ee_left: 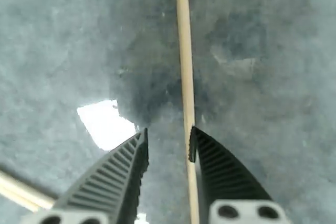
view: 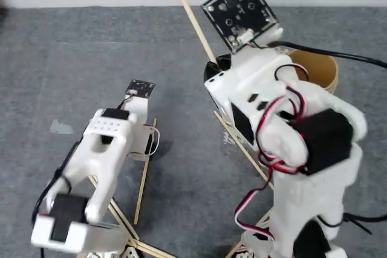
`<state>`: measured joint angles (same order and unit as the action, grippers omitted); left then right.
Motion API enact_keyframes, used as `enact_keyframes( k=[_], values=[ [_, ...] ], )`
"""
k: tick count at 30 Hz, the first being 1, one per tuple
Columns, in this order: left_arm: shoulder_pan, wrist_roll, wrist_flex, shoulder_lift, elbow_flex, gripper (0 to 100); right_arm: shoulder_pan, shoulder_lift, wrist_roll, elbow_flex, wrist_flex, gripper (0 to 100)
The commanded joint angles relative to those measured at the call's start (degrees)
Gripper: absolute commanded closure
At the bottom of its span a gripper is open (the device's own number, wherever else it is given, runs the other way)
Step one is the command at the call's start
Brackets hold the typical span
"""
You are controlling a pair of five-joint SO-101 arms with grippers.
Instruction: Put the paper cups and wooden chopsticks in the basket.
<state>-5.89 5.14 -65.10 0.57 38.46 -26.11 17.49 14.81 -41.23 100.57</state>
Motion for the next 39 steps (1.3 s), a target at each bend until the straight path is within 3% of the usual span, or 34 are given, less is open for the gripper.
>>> enact_keyframes(
  k=[1,6,11,20,30,39],
  values=[
    [-0.3,-0.5,0.6,-5.9,-6.3,87,0.7,2.9,-0.4,0.1,2.2,99.1],
    [-0.4,-0.4,-1.4,-12.0,-11.4,88,0.7,3.8,-0.4,0.1,2.3,99.1],
    [-2.1,-0.4,-3.0,-16.4,-14.0,99,0.8,4.4,-0.4,0.1,2.3,99.1],
    [-3.0,-0.8,-7.3,-16.2,-16.6,99,2.0,7.3,-0.3,0.1,2.3,99.1],
    [-2.8,-0.4,-18.6,8.6,-24.7,99,13.0,7.6,-0.7,0.1,-0.6,99.1],
    [-0.3,1.0,-18.7,33.0,-24.9,99,15.3,7.0,-5.7,1.3,-10.2,99.1]
  ],
)
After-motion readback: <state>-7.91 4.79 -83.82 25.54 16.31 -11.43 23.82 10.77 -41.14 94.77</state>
